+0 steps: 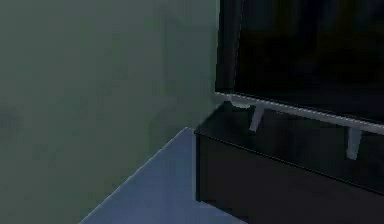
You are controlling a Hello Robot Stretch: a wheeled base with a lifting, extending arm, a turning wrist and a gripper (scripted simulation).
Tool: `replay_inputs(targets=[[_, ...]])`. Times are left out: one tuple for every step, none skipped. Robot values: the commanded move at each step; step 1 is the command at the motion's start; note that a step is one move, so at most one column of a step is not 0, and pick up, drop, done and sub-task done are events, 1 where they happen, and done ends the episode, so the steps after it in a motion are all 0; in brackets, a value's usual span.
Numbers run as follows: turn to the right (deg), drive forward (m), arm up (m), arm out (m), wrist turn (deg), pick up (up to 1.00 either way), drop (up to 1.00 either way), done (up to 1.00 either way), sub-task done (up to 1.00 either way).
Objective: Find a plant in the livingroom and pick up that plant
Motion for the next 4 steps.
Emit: replay_inputs(targets=[[45.0, 0.0, 0.0, 0.0, 0.0, 0.0, 0.0, 0.0, 0.0], [45.0, 0.0, 0.0, 0.0, 0.0, 0.0, 0.0, 0.0, 0.0], [45.0, 0.0, 0.0, 0.0, 0.0, 0.0, 0.0, 0.0, 0.0], [3.0, 0.0, 0.0, 0.0, 0.0, 0.0, 0.0, 0.0, 0.0]])
